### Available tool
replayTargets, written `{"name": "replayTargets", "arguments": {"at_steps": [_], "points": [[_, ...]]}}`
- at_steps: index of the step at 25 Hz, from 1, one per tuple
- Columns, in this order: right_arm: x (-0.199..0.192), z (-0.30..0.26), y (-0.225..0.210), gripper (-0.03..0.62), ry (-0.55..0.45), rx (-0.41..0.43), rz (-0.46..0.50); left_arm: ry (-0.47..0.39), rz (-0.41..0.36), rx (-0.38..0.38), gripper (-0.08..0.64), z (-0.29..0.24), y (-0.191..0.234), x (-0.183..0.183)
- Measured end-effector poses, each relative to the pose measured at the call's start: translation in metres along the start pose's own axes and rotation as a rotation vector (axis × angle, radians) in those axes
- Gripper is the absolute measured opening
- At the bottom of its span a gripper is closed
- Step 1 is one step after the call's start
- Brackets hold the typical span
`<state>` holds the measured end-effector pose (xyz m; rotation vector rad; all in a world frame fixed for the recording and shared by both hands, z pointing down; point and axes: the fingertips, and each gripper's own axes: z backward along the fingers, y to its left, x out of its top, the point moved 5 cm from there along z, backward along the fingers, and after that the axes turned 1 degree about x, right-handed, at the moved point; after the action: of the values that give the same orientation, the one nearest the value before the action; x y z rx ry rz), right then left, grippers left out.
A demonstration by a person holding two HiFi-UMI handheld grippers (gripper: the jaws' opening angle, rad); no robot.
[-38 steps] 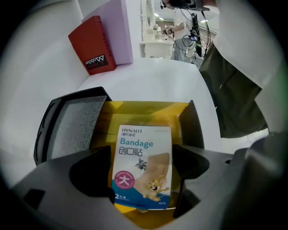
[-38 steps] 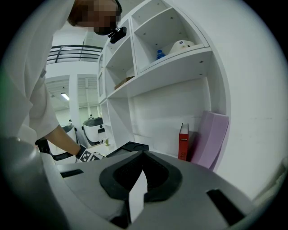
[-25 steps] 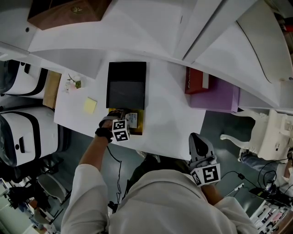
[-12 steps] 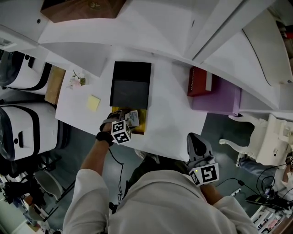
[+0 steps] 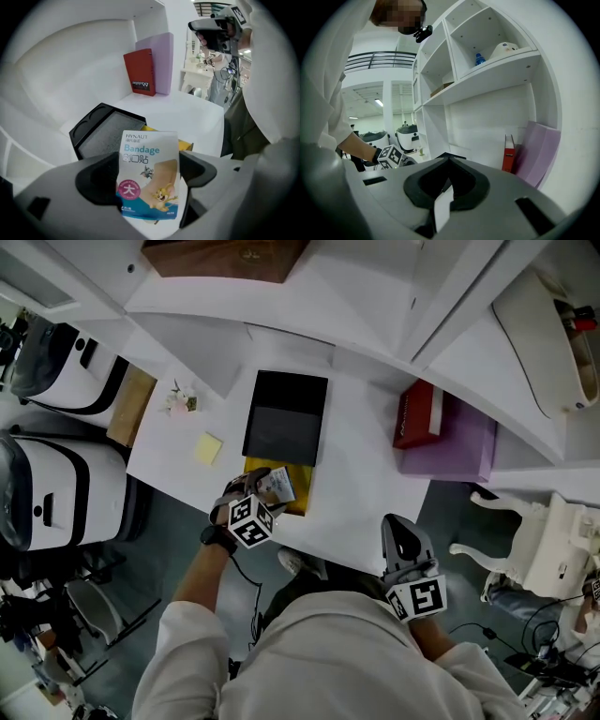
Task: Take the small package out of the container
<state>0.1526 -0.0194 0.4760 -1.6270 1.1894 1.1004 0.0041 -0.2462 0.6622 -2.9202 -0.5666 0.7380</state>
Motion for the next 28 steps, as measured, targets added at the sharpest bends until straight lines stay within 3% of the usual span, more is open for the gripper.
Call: {"name": "replayTargets", "arguments": {"at_steps": [7, 13, 19, 28], "points": [[0.012, 0.005, 0.018, 0.025, -0.039, 0.033, 0.035, -0.116, 0.201, 0.150, 0.403, 0.052, 0.006, 0.016], [0.029, 0.004, 0.036, 0.025, -0.081, 0.060, 0.075, -0.232, 0.321, 0.285, 0.402, 0.107, 0.014, 0.033], [0.050, 0.004, 0.052, 0.025, -0.128, 0.076, 0.123, -0.349, 0.413, 0.432, 0.402, 0.166, 0.019, 0.047], [0.073, 0.004, 0.075, 0.025, -0.177, 0.092, 0.177, -0.528, 0.476, 0.613, 0.402, 0.249, 0.015, 0.067]]}}
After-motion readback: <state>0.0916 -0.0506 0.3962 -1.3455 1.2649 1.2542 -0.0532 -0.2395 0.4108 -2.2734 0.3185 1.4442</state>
